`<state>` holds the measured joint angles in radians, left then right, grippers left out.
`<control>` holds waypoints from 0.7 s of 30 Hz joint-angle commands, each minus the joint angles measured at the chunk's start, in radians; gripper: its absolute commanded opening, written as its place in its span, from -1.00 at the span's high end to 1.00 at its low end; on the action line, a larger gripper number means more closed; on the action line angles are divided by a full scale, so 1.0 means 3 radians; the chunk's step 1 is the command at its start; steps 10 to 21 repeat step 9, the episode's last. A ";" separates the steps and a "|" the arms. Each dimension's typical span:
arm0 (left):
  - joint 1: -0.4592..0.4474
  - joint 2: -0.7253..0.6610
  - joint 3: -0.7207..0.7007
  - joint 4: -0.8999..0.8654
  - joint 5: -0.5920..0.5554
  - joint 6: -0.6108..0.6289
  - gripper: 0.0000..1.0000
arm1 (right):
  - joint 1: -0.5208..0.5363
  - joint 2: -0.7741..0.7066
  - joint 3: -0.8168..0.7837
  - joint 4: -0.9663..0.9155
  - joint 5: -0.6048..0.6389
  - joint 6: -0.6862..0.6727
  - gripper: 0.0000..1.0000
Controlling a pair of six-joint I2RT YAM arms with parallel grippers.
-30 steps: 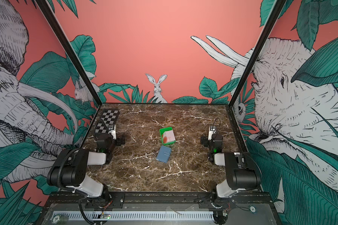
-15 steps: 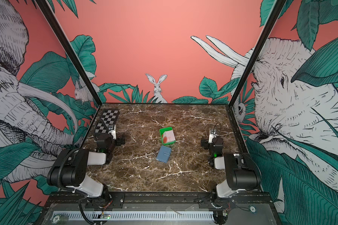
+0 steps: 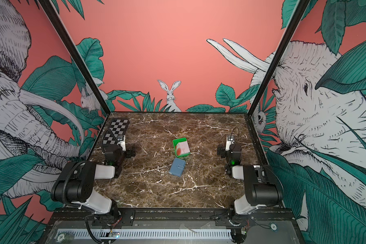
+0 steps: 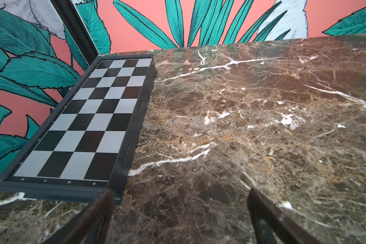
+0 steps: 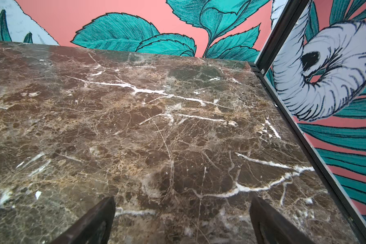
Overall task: Insert credit cards into a card holder
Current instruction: Reset both arms
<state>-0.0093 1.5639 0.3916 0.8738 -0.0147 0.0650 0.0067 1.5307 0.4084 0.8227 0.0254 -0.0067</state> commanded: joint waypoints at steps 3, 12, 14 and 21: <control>0.0006 -0.0041 0.0012 0.0090 0.0034 0.0048 -0.98 | 0.0014 -0.0004 0.0022 -0.0007 -0.0084 -0.0047 -0.96; 0.0006 -0.0042 0.0009 0.0084 0.0036 0.0048 -0.98 | 0.0010 -0.0007 0.0020 -0.0011 -0.0094 -0.0040 -0.96; 0.0006 -0.0042 0.0009 0.0084 0.0036 0.0048 -0.98 | 0.0010 -0.0007 0.0020 -0.0011 -0.0094 -0.0040 -0.96; 0.0006 -0.0042 0.0009 0.0084 0.0036 0.0048 -0.98 | 0.0010 -0.0007 0.0020 -0.0011 -0.0094 -0.0040 -0.96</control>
